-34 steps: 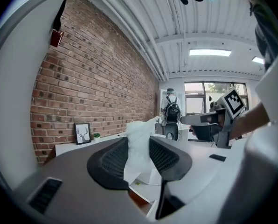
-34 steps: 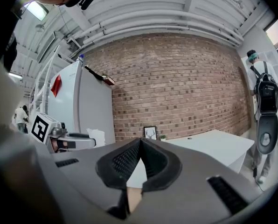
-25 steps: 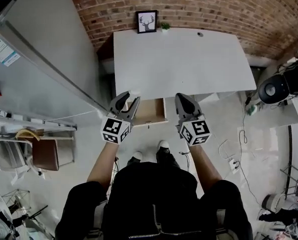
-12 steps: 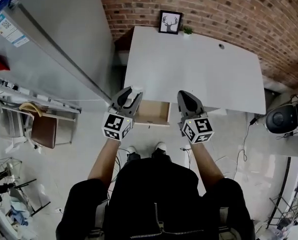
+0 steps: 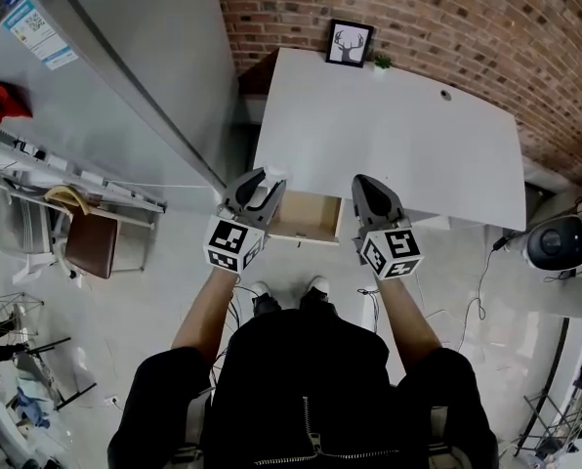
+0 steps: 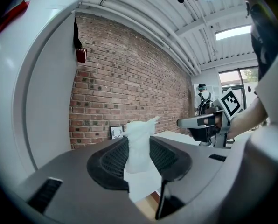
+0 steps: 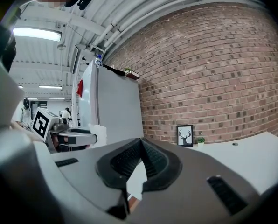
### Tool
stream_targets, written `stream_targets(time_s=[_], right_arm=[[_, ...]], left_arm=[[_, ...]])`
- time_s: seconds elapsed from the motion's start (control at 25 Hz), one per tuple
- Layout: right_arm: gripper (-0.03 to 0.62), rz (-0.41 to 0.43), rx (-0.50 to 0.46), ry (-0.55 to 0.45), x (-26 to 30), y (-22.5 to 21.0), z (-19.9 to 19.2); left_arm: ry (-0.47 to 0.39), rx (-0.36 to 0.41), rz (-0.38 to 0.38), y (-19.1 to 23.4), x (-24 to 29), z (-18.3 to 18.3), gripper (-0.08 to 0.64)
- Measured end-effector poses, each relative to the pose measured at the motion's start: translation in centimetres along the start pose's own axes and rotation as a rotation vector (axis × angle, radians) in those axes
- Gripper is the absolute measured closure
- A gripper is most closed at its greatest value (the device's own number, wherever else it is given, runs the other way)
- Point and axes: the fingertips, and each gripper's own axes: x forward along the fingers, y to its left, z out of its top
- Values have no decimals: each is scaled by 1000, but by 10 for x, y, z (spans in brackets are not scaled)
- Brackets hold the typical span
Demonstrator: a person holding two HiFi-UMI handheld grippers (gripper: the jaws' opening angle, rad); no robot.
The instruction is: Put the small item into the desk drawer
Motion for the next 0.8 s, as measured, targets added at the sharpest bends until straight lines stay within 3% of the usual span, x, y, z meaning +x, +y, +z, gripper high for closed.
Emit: stream_targets(time_s=[0.8], right_arm=[[584, -39, 116, 130, -26, 23, -91]], left_arm=[[202, -30, -87, -33, -24, -94, 411]])
